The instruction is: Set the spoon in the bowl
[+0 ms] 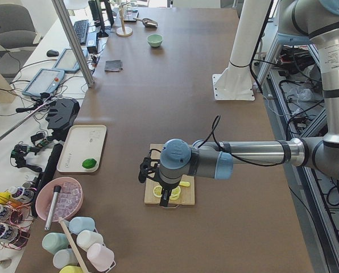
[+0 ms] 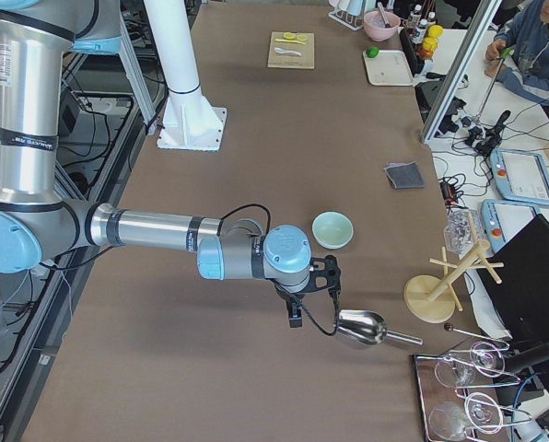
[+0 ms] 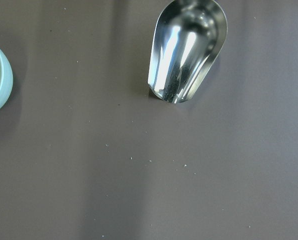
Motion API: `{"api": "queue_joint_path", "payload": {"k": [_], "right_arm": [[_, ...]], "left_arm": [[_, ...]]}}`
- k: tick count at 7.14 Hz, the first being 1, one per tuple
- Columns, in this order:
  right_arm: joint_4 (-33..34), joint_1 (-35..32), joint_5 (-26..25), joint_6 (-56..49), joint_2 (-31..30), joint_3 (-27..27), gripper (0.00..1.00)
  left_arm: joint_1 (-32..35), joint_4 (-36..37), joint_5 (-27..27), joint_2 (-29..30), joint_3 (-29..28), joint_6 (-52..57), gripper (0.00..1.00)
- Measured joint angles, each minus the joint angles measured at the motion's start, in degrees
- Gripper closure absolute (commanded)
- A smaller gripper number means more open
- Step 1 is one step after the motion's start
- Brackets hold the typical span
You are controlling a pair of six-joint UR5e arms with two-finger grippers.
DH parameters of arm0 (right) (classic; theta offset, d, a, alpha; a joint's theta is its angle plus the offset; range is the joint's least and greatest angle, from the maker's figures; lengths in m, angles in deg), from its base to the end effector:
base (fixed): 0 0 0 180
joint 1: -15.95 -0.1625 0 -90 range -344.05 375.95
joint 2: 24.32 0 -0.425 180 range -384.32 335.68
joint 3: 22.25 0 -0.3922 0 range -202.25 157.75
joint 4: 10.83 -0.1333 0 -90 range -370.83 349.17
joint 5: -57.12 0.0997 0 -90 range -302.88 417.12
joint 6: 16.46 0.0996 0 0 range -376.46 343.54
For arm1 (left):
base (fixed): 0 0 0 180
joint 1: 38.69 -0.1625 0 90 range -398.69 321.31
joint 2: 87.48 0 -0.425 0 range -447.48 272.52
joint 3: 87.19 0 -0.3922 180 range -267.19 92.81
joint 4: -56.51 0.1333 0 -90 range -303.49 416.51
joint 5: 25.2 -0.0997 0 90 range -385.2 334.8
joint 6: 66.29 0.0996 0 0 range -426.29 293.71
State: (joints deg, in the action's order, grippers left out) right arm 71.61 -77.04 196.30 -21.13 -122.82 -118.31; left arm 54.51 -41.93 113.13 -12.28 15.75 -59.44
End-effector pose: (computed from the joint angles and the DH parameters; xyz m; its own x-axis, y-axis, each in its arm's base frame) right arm 0.0805 -0.4305 0.6555 0.6584 -0.1142 0.7440 0.0017 0.9886 0.1503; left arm -0.0806 -0.3862 0.6405 0.6704 0.1663 -0.7231 -0.0247 0.9790 0.2023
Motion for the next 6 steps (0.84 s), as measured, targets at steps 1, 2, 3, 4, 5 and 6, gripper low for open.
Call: {"api": "queue_joint_path", "payload": {"k": [1, 2, 3, 4, 5, 6], "right_arm": [[0.0, 0.0, 0.1, 0.0, 0.0, 0.0, 0.0], [0.0, 0.0, 0.1, 0.0, 0.0, 0.0, 0.0], [0.0, 0.0, 0.1, 0.0, 0.0, 0.0, 0.0], [0.0, 0.0, 0.2, 0.1, 0.0, 0.0, 0.0], [0.0, 0.0, 0.3, 0.2, 0.0, -0.1, 0.0], [0.0, 0.0, 0.4, 0.3, 0.1, -0.1, 0.0]], "left_arm": [[0.0, 0.0, 0.1, -0.2, 0.2, 0.0, 0.02], [0.0, 0.1, 0.4, -0.4, 0.4, 0.0, 0.02], [0.1, 0.1, 0.5, -0.4, 0.4, 0.0, 0.02], [0.1, 0.0, 0.5, -0.4, 0.4, 0.0, 0.02], [0.1, 0.0, 0.4, -0.4, 0.4, -0.1, 0.02], [0.1, -0.1, 0.2, -0.3, 0.3, -0.1, 0.02]]}}
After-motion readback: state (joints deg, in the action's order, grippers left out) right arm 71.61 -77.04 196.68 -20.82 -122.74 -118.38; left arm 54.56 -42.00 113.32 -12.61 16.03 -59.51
